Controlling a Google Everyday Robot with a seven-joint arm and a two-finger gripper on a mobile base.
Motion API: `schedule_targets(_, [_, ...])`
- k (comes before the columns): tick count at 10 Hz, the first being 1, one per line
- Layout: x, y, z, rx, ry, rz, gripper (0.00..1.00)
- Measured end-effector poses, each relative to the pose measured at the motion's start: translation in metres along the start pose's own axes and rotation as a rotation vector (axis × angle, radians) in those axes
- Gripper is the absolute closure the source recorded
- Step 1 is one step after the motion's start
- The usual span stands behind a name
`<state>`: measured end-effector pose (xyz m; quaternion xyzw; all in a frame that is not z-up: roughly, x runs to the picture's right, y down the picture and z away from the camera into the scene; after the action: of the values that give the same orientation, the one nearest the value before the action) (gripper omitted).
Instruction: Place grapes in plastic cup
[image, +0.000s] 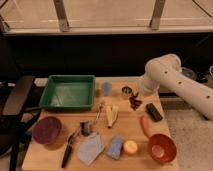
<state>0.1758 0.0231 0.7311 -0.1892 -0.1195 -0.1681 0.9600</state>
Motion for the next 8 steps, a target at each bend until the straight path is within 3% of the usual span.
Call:
schedule_targets(4, [-0.031,-0.077,-0.077,0.137,0.064,-0.027,1.00])
schedule_targets(6, [-0.055,-0.137,-0.096,0.180,0.082,-0.050,1.00])
schedule_targets(8, [-0.061,-0.161,-0.099,0.186,0.087,-0.056,1.00])
